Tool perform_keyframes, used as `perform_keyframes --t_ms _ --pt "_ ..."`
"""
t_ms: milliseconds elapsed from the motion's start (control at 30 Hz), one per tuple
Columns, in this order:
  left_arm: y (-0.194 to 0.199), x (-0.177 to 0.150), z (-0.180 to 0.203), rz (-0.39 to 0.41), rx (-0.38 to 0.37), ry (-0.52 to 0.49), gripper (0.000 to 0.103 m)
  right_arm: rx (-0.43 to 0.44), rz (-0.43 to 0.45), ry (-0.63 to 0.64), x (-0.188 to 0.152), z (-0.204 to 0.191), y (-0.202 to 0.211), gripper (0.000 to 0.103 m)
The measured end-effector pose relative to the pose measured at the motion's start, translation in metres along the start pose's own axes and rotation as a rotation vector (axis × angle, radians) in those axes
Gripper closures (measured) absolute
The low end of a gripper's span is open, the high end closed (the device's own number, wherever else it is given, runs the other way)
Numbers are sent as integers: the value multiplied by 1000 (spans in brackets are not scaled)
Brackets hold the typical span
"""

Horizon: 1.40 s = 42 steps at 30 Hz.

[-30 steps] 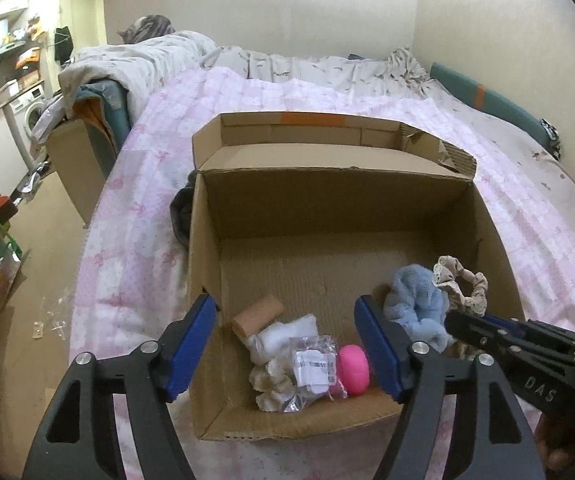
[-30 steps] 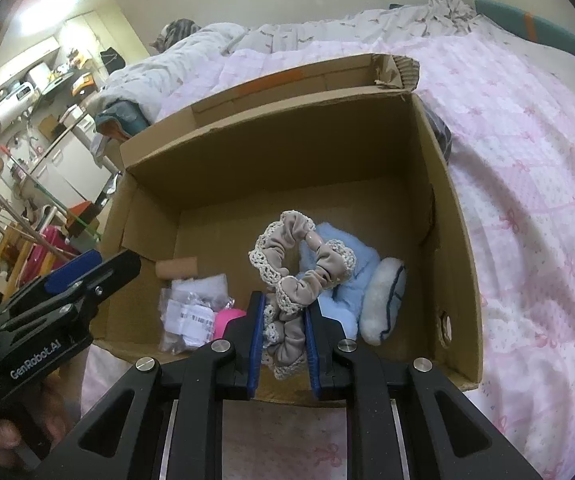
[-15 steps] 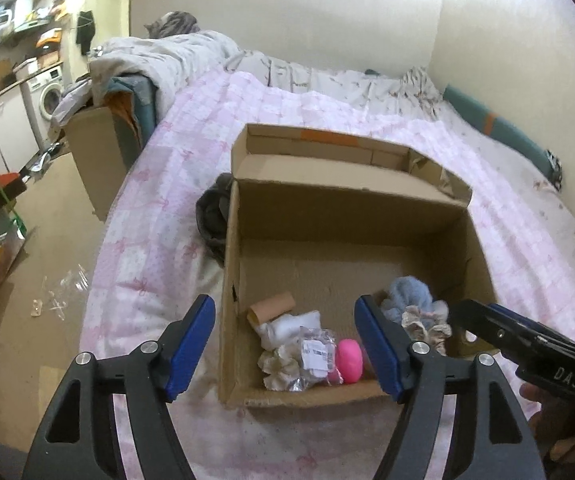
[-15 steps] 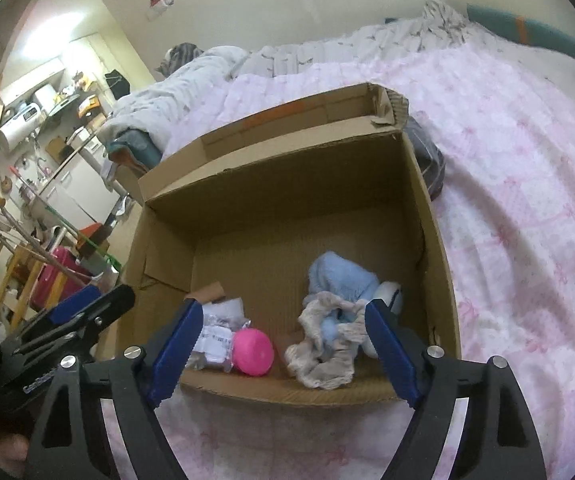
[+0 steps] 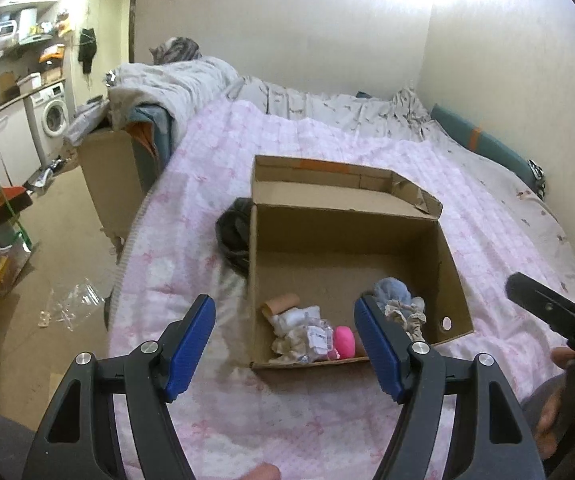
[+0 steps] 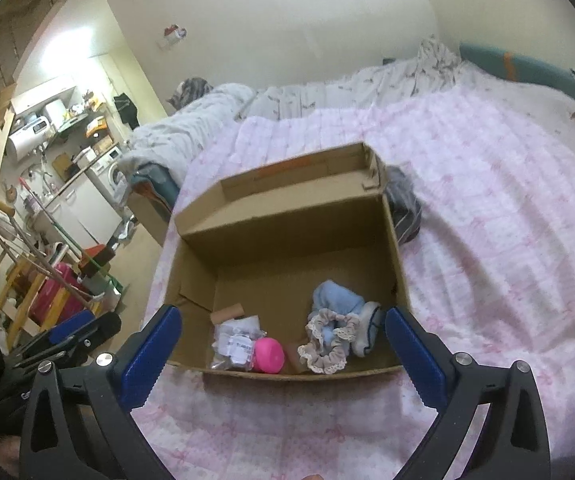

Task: Organize soft objects

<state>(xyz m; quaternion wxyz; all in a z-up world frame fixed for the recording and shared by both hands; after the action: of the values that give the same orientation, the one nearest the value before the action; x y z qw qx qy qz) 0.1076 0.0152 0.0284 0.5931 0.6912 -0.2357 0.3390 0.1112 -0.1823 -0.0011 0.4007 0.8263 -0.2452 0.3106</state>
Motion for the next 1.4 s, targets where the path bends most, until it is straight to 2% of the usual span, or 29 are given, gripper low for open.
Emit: perform_keyframes --t_ms 133,300,433,500,567,767,967,1133,1400 --pt "15 -6 -9 24 8 17 33 -26 34 51 -5 -15 23 0" --pt "24 -21 -12 16 15 15 33 -42 20 115 -17 -26 31 0" --pt "22 -36 -13 23 55 -9 33 -41 28 119 -30 -25 32 0" --pt "10 -43 -14 -31 63 -6 24 -34 24 120 -39 -20 27 0" --pt "2 -46 -14 -63 50 15 22 -75 0 121 -46 -14 19 0" --pt "-8 -48 -14 -60 96 16 8 -101 19 129 -47 -14 15 0" --pt "-13 -48 -18 -75 72 41 8 -100 1 116 -51 -12 10 0" --pt "-12 -47 -18 -65 72 24 3 -102 -11 101 -53 -10 5 0" --pt "-9 -46 -17 -63 70 22 2 -98 -6 114 -53 -10 4 0"
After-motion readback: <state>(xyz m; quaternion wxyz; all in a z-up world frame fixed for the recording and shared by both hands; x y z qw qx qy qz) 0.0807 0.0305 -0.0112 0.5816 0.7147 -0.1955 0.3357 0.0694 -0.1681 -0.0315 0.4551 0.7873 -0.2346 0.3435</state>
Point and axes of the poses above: each gripper's, at about its wrist camera, not at the fingertips, and y roughly against the way its jaws point, z to its right, x to its top, the point moved 4 cm from there along -y, roughly the way its jaws point, and after that the axes turned 14 degrees about x, right-handed, at the moved point
